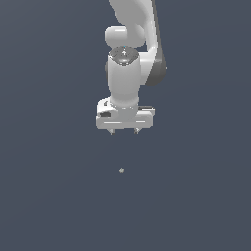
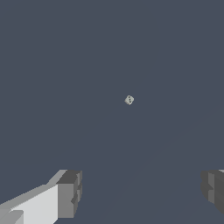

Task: Pick up the object and move it to a goal position.

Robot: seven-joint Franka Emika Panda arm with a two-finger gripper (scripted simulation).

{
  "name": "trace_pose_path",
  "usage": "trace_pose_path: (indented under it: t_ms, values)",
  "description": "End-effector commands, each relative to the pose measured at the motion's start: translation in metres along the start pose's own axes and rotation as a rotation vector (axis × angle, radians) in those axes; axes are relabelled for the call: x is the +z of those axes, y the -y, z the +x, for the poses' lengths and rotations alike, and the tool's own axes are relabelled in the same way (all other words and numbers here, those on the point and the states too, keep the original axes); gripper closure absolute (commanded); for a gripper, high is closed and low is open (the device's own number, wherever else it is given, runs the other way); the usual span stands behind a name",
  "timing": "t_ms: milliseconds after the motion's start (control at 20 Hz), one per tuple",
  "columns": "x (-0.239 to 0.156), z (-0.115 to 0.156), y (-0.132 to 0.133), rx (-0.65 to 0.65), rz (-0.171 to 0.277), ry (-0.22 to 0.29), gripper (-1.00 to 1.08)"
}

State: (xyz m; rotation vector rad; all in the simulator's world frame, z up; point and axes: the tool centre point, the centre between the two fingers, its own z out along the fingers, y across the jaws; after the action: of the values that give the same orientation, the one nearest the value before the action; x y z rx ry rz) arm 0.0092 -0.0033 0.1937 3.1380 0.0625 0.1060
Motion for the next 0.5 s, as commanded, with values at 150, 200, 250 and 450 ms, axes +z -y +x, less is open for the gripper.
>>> trace_pose_path:
  t_ms: [150,200,250,450]
  values:
    - [0.000,0.000,0.003,-0.004,0.000,0.003,-0.92]
    - [-0.001,-0.001,0.005,-0.007,0.000,0.005,-0.92]
    - [-0.001,-0.001,0.008,-0.011,-0.001,0.008,-0.92]
    - [-0.003,-0.004,0.019,-0.028,-0.002,0.019,-0.92]
